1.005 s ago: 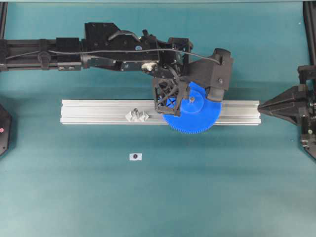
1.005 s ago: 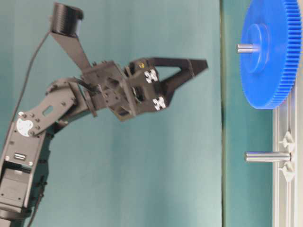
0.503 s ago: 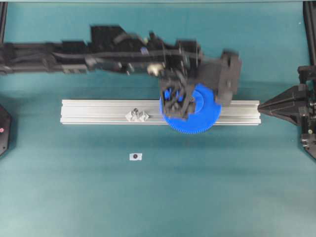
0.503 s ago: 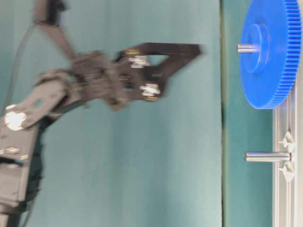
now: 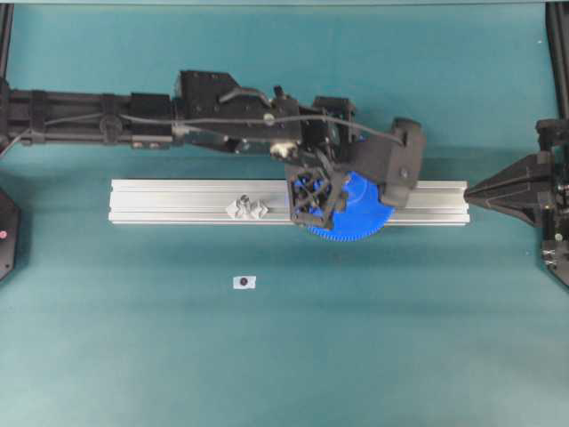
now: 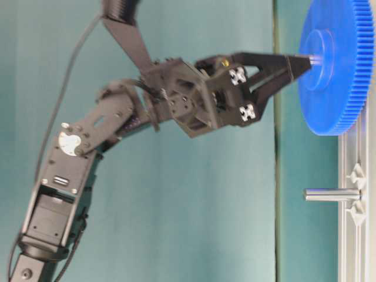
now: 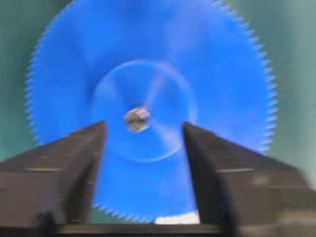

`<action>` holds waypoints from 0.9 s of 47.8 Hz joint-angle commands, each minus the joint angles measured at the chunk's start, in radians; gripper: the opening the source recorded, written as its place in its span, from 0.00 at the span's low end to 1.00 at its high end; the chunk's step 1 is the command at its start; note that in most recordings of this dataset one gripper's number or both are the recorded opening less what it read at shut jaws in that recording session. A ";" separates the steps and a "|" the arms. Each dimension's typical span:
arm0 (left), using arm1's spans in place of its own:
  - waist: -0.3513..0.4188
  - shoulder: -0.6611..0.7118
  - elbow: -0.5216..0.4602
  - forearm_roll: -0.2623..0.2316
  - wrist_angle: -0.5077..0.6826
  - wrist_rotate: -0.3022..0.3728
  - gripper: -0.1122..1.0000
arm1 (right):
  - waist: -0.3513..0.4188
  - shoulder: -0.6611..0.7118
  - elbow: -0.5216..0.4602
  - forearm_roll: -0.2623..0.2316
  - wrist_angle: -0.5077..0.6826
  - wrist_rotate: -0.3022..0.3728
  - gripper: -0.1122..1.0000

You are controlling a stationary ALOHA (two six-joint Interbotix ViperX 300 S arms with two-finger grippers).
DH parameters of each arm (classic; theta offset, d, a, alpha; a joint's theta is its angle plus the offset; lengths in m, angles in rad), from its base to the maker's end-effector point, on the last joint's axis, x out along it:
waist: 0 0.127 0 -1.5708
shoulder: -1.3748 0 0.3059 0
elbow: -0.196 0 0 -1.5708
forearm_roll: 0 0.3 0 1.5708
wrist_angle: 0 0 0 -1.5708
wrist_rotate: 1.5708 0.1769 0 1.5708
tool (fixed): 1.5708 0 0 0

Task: Insert the large gear onto the shaft.

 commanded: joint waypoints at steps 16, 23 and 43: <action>-0.002 -0.146 0.011 0.000 0.029 -0.003 0.38 | 0.000 0.005 -0.012 -0.002 -0.008 0.009 0.19; 0.000 -0.201 0.055 0.000 0.026 -0.018 0.50 | 0.000 0.006 -0.011 -0.002 -0.008 0.009 0.19; 0.000 -0.333 0.207 0.000 -0.012 -0.041 0.82 | 0.000 -0.015 -0.012 -0.003 -0.005 0.009 0.19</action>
